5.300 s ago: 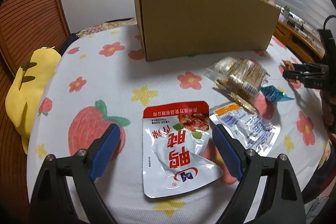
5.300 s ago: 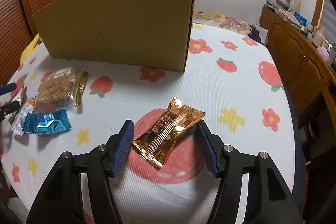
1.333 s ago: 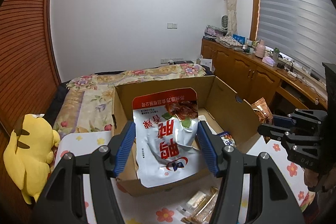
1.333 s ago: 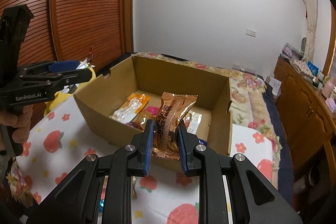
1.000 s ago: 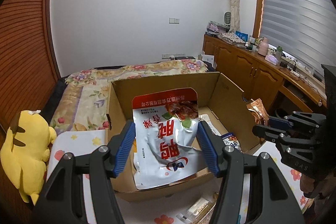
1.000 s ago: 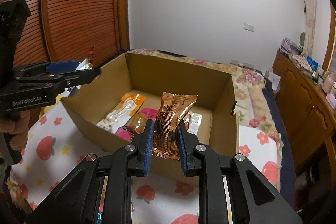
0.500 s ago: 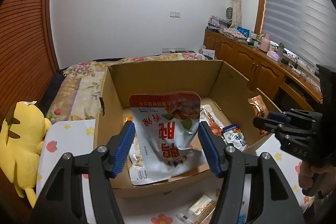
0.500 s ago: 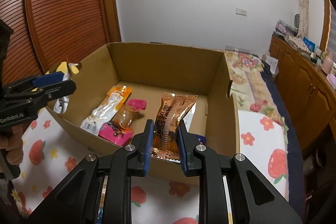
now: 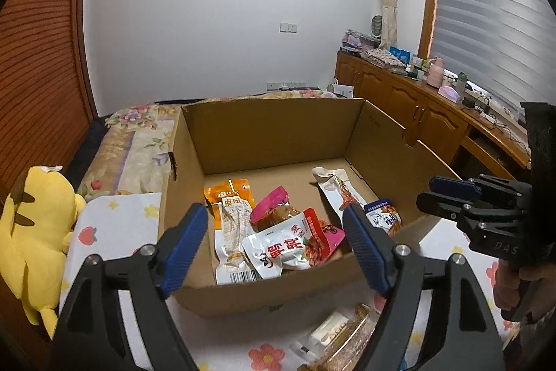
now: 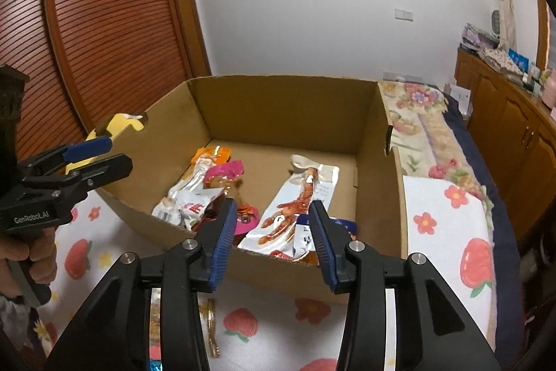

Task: Organize snacks
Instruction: 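Move both tools back toward the remaining snacks on the table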

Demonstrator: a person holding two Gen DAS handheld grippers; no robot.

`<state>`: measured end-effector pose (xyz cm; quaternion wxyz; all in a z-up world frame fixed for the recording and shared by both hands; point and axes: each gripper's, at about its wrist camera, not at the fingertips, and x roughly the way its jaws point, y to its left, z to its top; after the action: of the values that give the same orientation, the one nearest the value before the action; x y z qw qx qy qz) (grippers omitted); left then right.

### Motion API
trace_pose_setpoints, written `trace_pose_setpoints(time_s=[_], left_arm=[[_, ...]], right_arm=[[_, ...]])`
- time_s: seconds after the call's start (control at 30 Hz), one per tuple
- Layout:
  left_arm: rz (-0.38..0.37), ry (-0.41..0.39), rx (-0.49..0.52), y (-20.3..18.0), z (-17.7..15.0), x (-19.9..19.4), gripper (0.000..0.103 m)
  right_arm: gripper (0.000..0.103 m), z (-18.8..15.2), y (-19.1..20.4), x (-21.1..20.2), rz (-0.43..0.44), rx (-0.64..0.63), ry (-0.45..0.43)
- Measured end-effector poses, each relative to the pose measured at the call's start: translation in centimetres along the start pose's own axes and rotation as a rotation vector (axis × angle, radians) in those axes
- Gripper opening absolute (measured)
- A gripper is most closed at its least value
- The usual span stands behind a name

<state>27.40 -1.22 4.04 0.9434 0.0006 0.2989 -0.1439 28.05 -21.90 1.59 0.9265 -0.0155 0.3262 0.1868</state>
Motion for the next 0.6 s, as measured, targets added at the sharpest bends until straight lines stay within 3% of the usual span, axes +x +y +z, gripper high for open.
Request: trace_pose_setpoints(time_s=[0.37, 0.6], left_arm=[[-0.022, -0.1, 0.033, -0.9, -2.3, -4.7, 0.102], [-0.037, -0.09, 0.053, -1.2, -4.4, -5.9, 0.102]], right_arm=[[0.047, -3.5, 3.6, -5.5, 0.061, -0.05, -0.101], [0.053, -6.2, 5.1, -5.6, 0.126, -0.057, -0.051]])
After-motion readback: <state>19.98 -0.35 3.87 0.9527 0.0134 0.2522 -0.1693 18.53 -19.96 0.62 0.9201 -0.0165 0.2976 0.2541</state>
